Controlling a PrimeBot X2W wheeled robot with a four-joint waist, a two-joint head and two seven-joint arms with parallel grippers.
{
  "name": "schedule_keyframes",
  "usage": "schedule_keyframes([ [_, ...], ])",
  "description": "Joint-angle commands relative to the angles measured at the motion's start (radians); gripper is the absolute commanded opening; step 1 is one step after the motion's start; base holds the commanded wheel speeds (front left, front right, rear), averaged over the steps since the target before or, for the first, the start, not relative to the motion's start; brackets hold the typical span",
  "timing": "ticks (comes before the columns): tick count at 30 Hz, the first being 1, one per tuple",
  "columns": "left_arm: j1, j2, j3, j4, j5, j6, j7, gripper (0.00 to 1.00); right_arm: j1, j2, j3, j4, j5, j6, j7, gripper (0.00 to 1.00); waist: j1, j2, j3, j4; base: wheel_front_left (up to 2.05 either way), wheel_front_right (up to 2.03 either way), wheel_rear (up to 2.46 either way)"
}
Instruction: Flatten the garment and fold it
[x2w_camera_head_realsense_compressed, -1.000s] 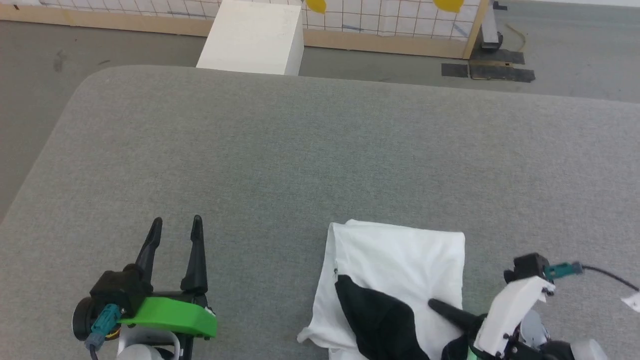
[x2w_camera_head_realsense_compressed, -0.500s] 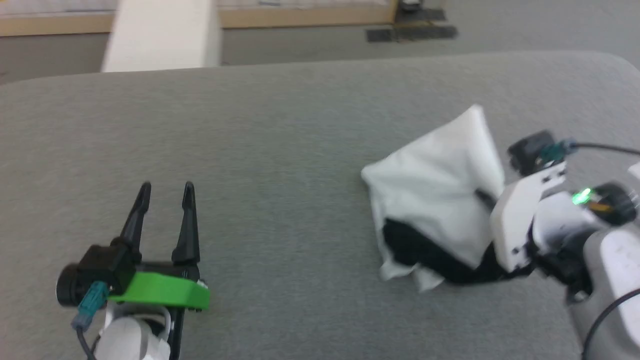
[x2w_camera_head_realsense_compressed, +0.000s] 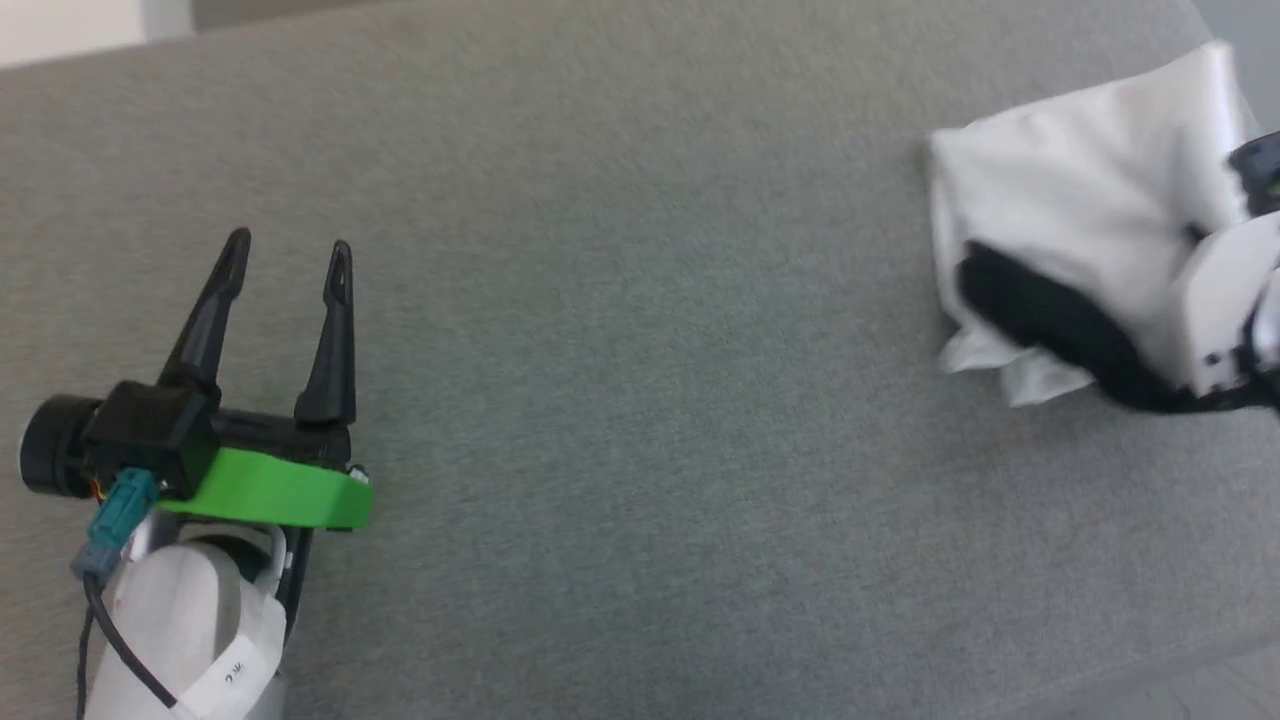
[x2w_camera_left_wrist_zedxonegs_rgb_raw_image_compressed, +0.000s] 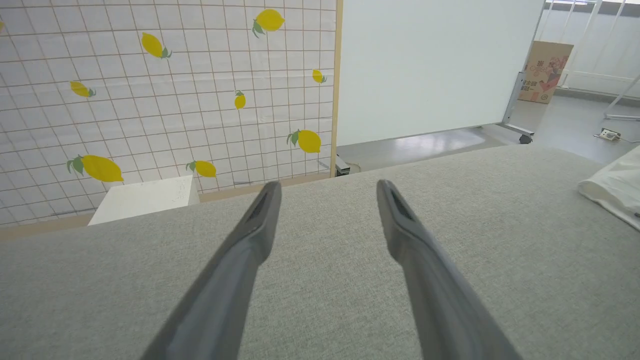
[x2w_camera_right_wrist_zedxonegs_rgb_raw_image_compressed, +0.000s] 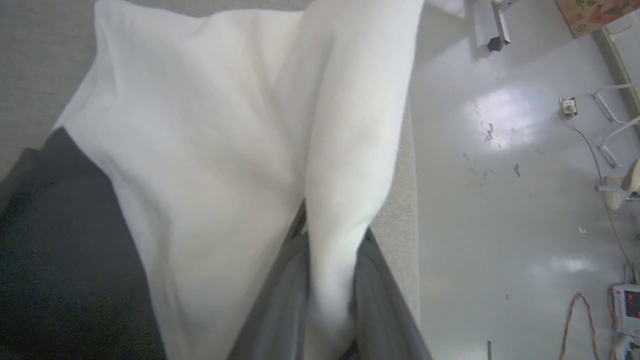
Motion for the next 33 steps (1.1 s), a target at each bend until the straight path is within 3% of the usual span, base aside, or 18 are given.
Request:
schedule_keyframes([
  [1, -0.022, 0.012, -0.004, -0.008, 0.004, -0.006, 0.006, 1.00, -0.030, -0.009, -0.019, 0.025, -0.026, -0.002, -0.023, 0.00, -0.0002, -0.0001, 0.100, -0.063, 0.00, 0.00, 0.00],
  [12, -0.040, 0.030, -0.012, -0.017, -0.008, 0.000, 0.016, 1.00, -0.161, -0.001, -0.179, 0.240, -0.221, -0.002, -0.178, 0.00, -0.0002, -0.0001, 0.125, 0.001, 0.00, 0.00, 0.00],
  [13, -0.039, 0.026, -0.015, -0.011, -0.010, 0.001, 0.011, 1.00, -0.165, 0.003, -0.193, 0.254, -0.240, -0.002, -0.187, 0.21, -0.0002, -0.0001, 0.118, 0.009, 0.00, 0.00, 0.00],
  [14, -0.038, 0.023, -0.017, -0.006, -0.012, 0.002, 0.007, 1.00, -0.166, 0.004, -0.202, 0.264, -0.256, -0.002, -0.193, 1.00, -0.0002, -0.0001, 0.111, 0.015, 0.00, 0.00, 0.00],
  [22, 0.000, -0.020, -0.030, 0.080, -0.036, 0.015, -0.046, 1.00, -0.114, 0.025, -0.284, 0.253, -0.292, -0.002, -0.337, 1.00, -0.0002, -0.0001, -0.019, 0.067, 0.00, 0.00, 0.00],
  [33, 0.092, -0.081, -0.035, 0.184, -0.064, 0.026, -0.082, 1.00, 0.158, 0.148, -0.240, -0.032, -0.062, -0.002, -0.567, 1.00, -0.0002, -0.0001, -0.220, 0.154, 0.00, 0.00, 0.00],
])
